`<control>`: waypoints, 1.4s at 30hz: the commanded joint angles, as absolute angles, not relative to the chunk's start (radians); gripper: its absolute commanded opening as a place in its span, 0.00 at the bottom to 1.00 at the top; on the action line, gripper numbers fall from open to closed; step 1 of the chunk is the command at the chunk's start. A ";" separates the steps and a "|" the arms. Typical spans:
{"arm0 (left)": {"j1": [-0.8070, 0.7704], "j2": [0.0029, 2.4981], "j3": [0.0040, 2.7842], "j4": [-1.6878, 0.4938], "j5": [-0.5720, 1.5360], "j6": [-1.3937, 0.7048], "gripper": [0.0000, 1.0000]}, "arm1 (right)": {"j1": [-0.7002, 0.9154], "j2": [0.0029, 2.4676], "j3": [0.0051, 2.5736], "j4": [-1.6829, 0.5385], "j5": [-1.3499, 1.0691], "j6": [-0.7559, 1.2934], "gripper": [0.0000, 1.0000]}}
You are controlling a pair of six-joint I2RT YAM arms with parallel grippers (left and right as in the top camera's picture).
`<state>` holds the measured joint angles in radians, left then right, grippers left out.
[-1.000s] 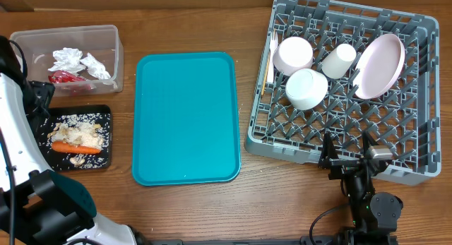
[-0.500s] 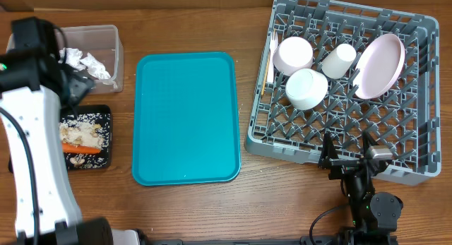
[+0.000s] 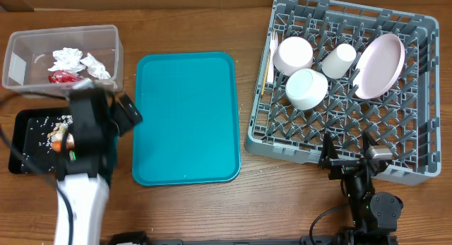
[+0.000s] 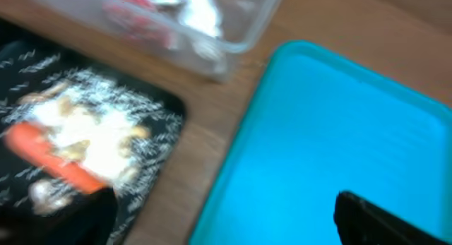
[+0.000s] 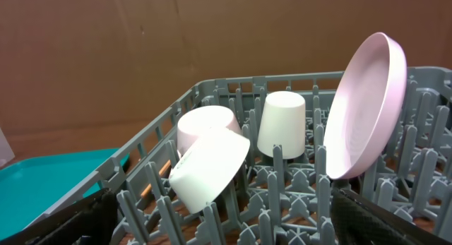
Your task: Sort waste into correct bins and load items into the dishwasher rack
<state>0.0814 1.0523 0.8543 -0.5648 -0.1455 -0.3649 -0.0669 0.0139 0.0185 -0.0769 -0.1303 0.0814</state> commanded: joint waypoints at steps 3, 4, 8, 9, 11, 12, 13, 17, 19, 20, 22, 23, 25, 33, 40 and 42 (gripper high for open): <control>0.078 0.822 0.633 -0.387 0.099 -0.127 1.00 | -0.074 0.003 0.008 -0.073 -0.125 0.078 1.00; 0.078 0.791 0.604 -0.373 0.106 -0.115 1.00 | -0.074 0.003 0.008 -0.073 -0.125 0.078 1.00; 0.078 0.730 0.537 -0.368 0.104 -0.115 1.00 | -0.074 0.003 0.008 -0.073 -0.125 0.078 1.00; 0.078 0.725 0.527 -0.365 0.105 -0.115 1.00 | -0.074 0.003 0.008 -0.073 -0.125 0.078 1.00; 0.078 0.712 0.514 -0.364 0.106 -0.115 1.00 | -0.074 0.003 0.008 -0.073 -0.125 0.078 1.00; 0.078 0.702 0.505 -0.359 0.106 -0.115 1.00 | -0.074 0.003 0.008 -0.073 -0.125 0.078 1.00; 0.078 0.679 0.485 -0.341 0.105 -0.114 1.00 | -0.074 0.003 0.008 -0.073 -0.125 0.078 1.00; 0.078 0.590 0.403 -0.260 0.106 -0.111 1.00 | -0.074 0.003 0.008 -0.073 -0.125 0.078 1.00; 0.078 0.536 0.354 -0.224 0.115 -0.110 1.00 | -0.074 0.003 0.008 -0.073 -0.125 0.078 1.00; 0.078 0.506 0.326 -0.202 0.127 -0.100 1.00 | -0.074 0.003 0.008 -0.073 -0.125 0.078 1.00; 0.078 0.451 0.274 -0.158 0.142 -0.090 1.00 | -0.074 0.003 0.008 -0.073 -0.125 0.078 1.00; 0.078 0.427 0.250 -0.134 0.151 -0.084 1.00 | -0.074 0.003 0.008 -0.073 -0.125 0.078 1.00; 0.078 0.377 0.204 -0.095 0.163 -0.081 1.00 | -0.074 0.003 0.008 -0.073 -0.125 0.078 1.00; 0.078 0.205 0.053 0.027 0.194 -0.063 1.00 | -0.074 0.003 0.008 -0.073 -0.125 0.078 1.00; 0.051 0.072 0.005 0.016 0.224 0.016 1.00 | -0.074 0.003 0.008 -0.073 -0.125 0.078 1.00; 0.027 0.042 0.005 0.015 0.237 0.094 1.00 | -0.074 0.003 0.008 -0.073 -0.125 0.078 1.00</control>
<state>0.0563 0.0875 0.0101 0.0147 0.2005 -0.0311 -0.0704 0.0139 0.0185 -0.0780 -0.1303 0.0814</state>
